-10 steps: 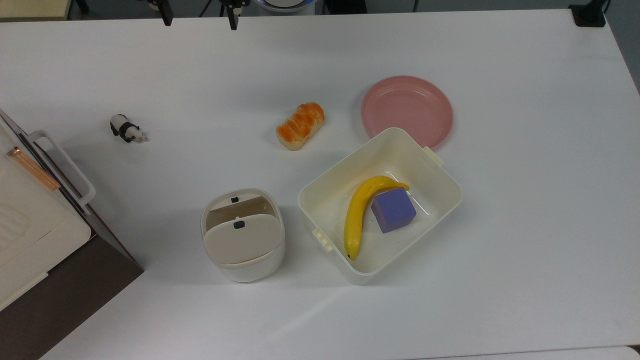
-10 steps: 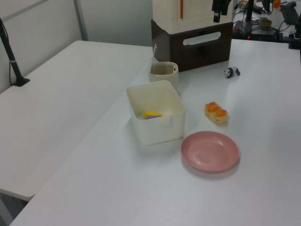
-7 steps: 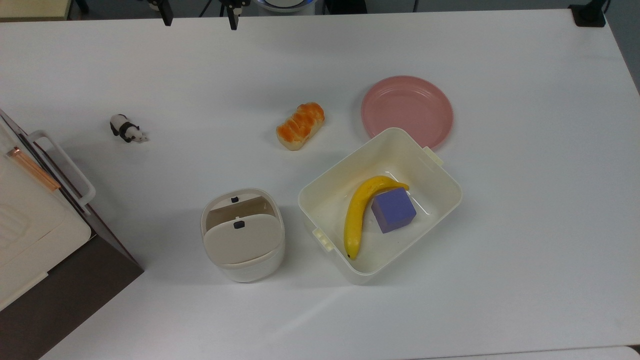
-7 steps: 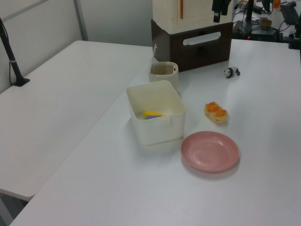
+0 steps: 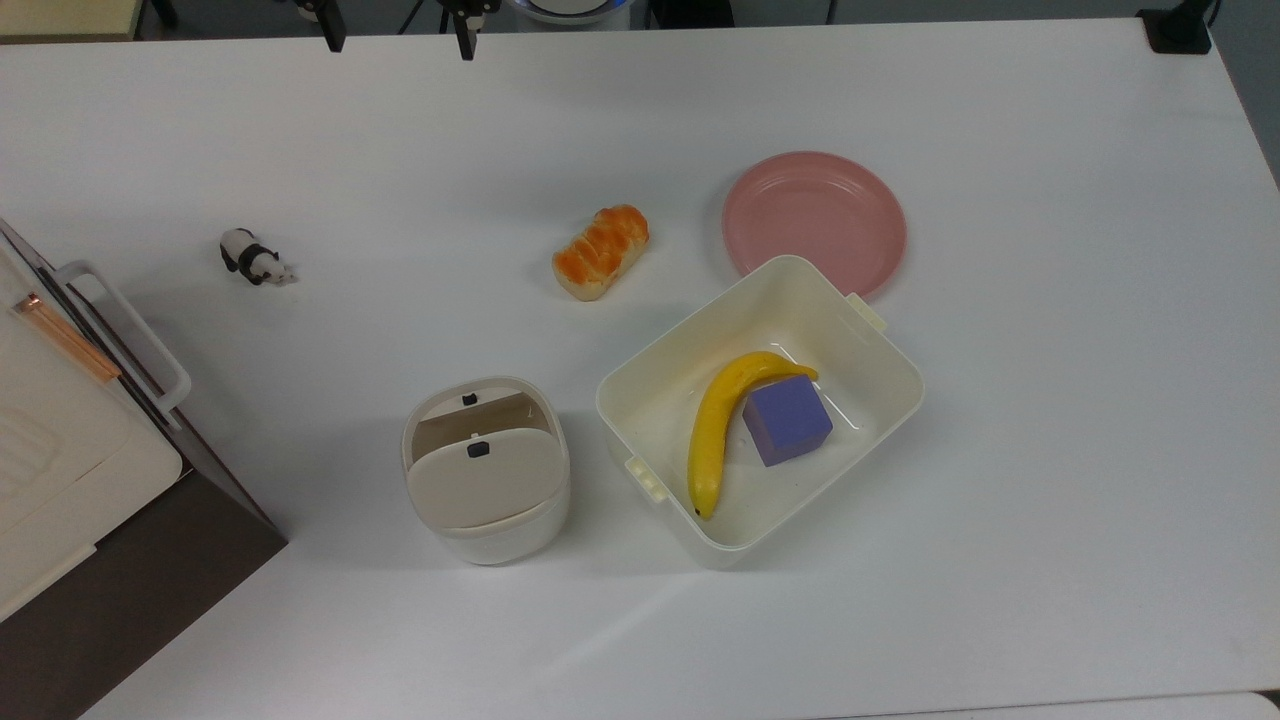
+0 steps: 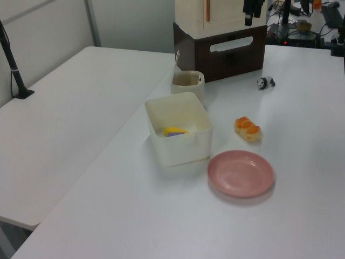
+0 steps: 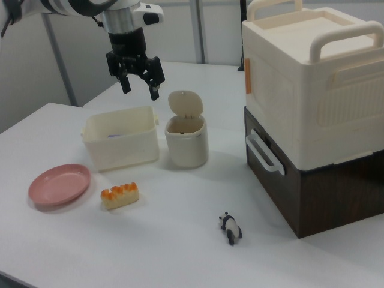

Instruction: Close the trash can

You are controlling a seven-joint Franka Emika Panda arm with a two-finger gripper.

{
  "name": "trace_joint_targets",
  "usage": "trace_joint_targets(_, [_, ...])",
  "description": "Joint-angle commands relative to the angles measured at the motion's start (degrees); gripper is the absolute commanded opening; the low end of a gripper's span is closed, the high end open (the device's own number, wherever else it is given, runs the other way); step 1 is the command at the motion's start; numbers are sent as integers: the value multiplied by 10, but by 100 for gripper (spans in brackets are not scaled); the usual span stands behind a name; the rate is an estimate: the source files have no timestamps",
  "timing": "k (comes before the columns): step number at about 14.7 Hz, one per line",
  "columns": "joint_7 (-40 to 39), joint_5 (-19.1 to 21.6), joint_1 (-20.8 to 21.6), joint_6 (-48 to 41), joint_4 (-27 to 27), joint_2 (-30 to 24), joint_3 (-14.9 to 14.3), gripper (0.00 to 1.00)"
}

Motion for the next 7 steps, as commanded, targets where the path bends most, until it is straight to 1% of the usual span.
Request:
trace_joint_targets(1, [-5, 19, 11, 0, -18, -15, -15, 100])
trace_joint_targets(7, [-6, 18, 11, 0, -18, -15, -14, 100])
